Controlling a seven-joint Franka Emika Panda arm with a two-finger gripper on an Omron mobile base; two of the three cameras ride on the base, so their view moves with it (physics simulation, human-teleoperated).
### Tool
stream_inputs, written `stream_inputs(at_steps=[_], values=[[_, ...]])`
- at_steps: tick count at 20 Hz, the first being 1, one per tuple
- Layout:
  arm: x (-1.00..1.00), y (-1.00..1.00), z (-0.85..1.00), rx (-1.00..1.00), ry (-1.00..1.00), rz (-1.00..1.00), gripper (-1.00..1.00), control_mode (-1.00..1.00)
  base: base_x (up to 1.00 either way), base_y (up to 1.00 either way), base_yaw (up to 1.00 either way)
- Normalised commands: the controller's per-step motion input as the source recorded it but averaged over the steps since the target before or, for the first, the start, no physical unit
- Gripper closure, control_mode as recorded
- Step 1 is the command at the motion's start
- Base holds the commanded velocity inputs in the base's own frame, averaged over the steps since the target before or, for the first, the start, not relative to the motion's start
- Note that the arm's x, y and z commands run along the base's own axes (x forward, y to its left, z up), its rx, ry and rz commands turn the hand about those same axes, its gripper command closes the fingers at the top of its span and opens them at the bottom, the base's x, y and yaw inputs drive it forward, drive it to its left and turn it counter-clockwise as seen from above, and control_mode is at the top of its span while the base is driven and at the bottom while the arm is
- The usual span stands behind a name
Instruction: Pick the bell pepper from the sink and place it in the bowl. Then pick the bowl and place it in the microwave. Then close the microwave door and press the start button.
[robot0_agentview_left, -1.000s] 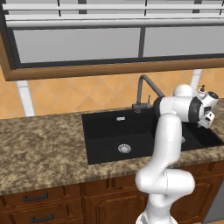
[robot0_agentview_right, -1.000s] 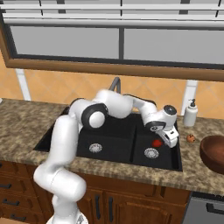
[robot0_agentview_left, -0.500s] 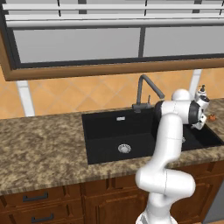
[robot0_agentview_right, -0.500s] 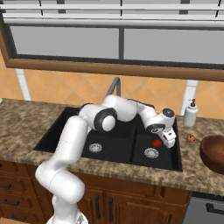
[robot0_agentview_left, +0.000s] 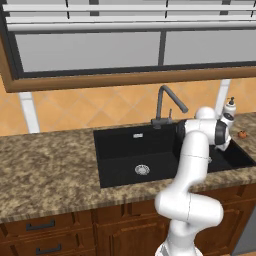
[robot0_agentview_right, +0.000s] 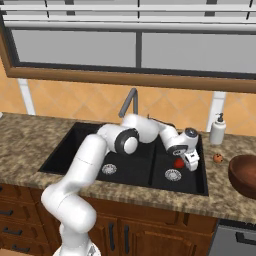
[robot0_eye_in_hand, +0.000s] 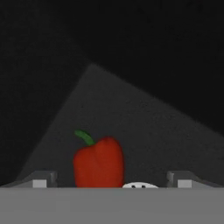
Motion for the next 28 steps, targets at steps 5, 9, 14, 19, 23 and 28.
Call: stream_inputs(at_steps=[5,9,14,19,23,28], values=[[0.03,0.07,-0.24,0.0,0.0,-0.05,-1.0,-1.0,0.0,0.0,0.0],[0.13,0.14,-0.2,0.0,0.0,-0.06,-1.0,-1.0,0.0,0.0,0.0],[0.13,0.02,-0.19,0.0,0.0,-0.04,-1.0,-1.0,0.0,0.0,0.0],[0.06,0.06,-0.32,0.0,0.0,-0.05,-1.0,-1.0,0.0,0.0,0.0],[0.1,0.03,-0.36,0.0,0.0,-0.04,1.0,-1.0,0.0,0.0,0.0],[0.03,0.0,-0.2,0.0,0.0,-0.02,1.0,-1.0,0.0,0.0,0.0]])
